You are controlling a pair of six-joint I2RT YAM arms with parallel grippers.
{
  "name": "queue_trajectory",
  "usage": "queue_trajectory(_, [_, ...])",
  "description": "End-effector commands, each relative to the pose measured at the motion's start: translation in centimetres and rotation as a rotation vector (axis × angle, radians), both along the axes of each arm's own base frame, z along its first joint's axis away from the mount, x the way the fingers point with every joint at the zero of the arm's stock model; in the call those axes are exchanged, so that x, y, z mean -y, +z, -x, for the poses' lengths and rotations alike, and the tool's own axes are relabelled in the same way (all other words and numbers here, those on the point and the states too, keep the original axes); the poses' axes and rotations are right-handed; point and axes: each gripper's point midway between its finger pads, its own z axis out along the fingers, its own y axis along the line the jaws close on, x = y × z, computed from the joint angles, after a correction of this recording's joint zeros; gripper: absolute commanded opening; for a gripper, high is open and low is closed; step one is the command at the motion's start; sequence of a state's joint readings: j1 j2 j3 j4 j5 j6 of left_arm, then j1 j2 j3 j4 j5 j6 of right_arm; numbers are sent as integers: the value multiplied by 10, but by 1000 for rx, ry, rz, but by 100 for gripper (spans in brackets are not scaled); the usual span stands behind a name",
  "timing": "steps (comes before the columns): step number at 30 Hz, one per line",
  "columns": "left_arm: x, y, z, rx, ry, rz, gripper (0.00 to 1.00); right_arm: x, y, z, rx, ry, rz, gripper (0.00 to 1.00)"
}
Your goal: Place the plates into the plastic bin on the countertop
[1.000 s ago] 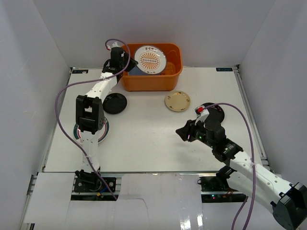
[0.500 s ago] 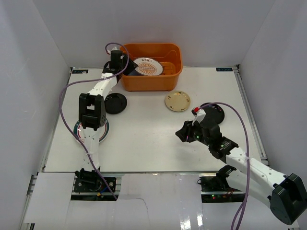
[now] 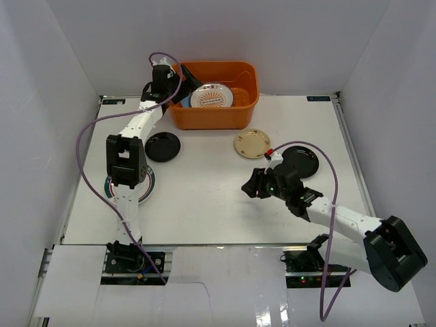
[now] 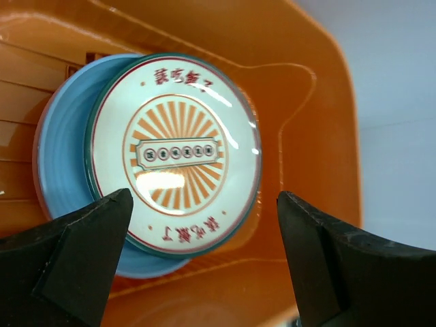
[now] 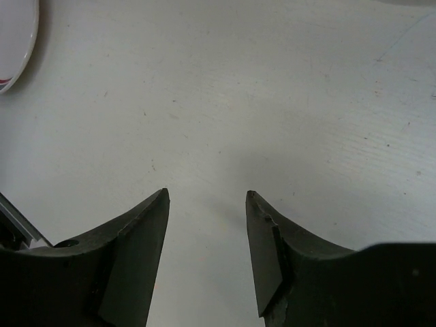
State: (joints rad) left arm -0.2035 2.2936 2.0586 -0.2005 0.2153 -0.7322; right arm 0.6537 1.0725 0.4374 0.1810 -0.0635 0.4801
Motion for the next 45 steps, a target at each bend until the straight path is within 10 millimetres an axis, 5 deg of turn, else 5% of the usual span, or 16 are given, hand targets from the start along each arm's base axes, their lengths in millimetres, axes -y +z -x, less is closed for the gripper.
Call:
queue_trajectory(1, [-8, 145, 39, 269, -50, 0, 98, -25, 21, -18, 3, -8, -132, 56])
queue_trajectory(4, [-12, 149, 63, 275, -66, -27, 98, -41, 17, -22, -27, 17, -178, 59])
queue_trajectory(6, [-15, 180, 94, 328, -74, -27, 98, -54, 20, -23, -47, 31, -214, 60])
queue_trajectory(7, [-16, 159, 106, 294, -83, -42, 98, -62, 15, -26, -61, 39, -219, 61])
queue_trajectory(8, [-17, 188, 133, 354, -92, -35, 98, -72, 15, -23, -78, 54, -234, 62])
queue_trajectory(9, [-18, 189, 146, 359, -97, -36, 98, -83, 23, -27, -69, 67, -254, 62])
queue_trajectory(10, [-20, 163, 160, 319, -107, -53, 98, -95, 16, -25, -83, 86, -250, 62])
queue_trajectory(11, [-23, 187, 187, 375, -105, -52, 98, -104, 15, -25, -99, 89, -259, 63])
queue_trajectory(13, [-28, 181, 215, 378, -114, -60, 98, -127, 10, -32, -122, 106, -269, 63])
queue_trajectory(14, [-30, 153, 229, 327, -124, -74, 98, -140, 11, -28, -126, 131, -284, 63])
queue_trajectory(15, [-35, 168, 253, 374, -123, -75, 98, -156, 21, -33, -131, 137, -320, 63])
queue_trajectory(17, [-43, 136, 276, 312, -122, -108, 98, -180, 10, -28, -166, 161, -328, 63])
queue_trajectory(22, [-73, 121, 338, 314, -65, -183, 98, -243, -2, -29, -213, 193, -352, 62])
queue_trajectory(33, [-106, 79, 383, 304, 22, -358, 98, -326, -32, -21, -292, 214, -368, 56])
queue_trajectory(38, [-106, 62, 391, 293, 32, -357, 98, -347, -56, -28, -339, 176, -367, 51])
queue_trajectory(45, [-106, 68, 393, 327, 50, -355, 98, -368, -75, -34, -414, 149, -412, 43])
